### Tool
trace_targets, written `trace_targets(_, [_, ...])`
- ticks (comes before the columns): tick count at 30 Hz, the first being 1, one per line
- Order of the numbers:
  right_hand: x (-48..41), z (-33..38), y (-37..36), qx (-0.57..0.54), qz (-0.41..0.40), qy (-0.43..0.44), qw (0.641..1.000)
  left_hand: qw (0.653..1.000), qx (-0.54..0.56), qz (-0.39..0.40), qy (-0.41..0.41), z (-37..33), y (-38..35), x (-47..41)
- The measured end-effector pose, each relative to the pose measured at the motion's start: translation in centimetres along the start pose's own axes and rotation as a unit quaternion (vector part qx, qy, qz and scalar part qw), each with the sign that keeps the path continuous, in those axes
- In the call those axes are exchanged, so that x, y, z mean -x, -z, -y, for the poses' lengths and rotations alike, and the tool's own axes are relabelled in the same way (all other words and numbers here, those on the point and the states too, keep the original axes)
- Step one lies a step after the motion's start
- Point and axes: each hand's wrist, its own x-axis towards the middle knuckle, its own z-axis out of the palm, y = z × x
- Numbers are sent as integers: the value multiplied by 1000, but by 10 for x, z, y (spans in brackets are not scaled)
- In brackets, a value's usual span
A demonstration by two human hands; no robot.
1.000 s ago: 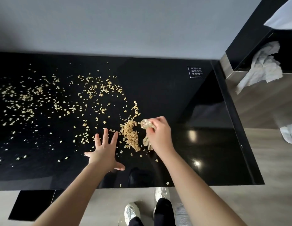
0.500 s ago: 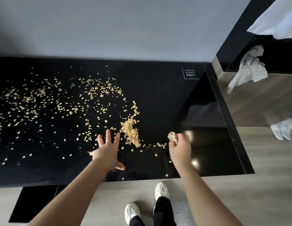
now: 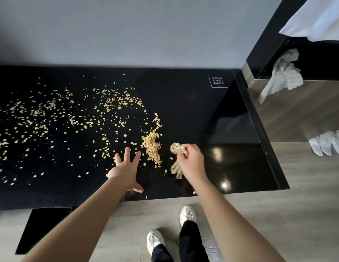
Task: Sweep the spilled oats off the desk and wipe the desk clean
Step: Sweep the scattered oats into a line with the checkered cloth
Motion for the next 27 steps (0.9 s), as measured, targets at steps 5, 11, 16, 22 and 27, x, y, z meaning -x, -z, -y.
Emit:
trace_targets(5, [10, -43, 58, 90, -102, -43, 990, 1000, -14, 2, -10, 3, 4, 7])
trace_targets(11, [42, -71, 42, 156, -94, -155, 971, 1000, -20, -3, -18, 3, 3, 8])
trace_targets(16, [47, -31, -20, 77, -87, -141, 983, 1000, -22, -5, -17, 5, 2, 7])
trace_targets(22, [36, 12, -87, -12, -27, -118, 993, 999, 47, 9, 24, 8, -3, 4])
trace_targets(27, [25, 8, -48, -36, -38, -132, 990, 996, 76, 13, 45, 8, -2, 9])
